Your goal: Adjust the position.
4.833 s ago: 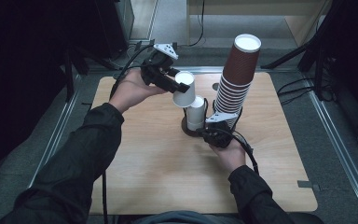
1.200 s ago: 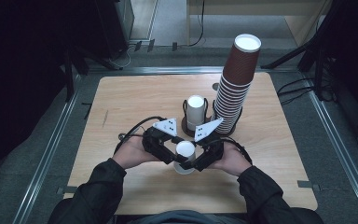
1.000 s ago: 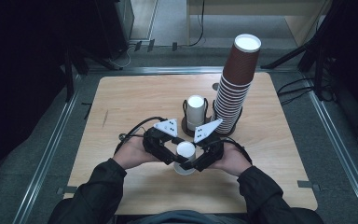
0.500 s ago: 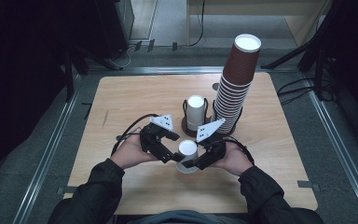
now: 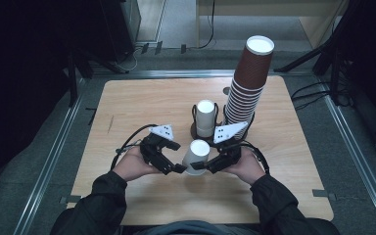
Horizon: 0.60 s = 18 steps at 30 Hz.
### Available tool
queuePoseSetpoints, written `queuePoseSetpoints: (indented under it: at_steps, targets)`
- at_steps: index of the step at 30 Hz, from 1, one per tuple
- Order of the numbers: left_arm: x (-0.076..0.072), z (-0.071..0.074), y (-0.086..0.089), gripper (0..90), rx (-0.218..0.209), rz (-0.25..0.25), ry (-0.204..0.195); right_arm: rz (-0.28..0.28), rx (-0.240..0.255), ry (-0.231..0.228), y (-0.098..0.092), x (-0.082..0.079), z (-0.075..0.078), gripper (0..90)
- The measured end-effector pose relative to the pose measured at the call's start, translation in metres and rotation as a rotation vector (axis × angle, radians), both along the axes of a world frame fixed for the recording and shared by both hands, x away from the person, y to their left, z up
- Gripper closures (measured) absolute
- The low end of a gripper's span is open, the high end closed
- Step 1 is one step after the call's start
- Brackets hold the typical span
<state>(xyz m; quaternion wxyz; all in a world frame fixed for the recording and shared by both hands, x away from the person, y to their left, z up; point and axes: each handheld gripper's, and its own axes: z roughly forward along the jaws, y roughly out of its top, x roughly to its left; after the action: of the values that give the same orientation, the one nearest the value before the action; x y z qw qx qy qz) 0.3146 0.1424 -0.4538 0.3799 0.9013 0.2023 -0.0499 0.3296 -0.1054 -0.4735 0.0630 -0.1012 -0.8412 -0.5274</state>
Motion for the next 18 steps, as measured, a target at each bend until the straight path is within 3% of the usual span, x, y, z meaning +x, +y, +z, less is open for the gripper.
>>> queuePoseSetpoints:
  at_steps: [6, 18]
  targets:
    - [0.001, -0.009, -0.005, 9.3, -0.023, -0.005, 0.031, 0.004, 0.077, 0.001, 0.000, -0.002, 0.003, 29.7]
    - [0.000, -0.015, -0.018, 9.4, -0.006, -0.034, 0.013, 0.003, 0.138, 0.003, 0.004, -0.005, 0.002, 29.7]
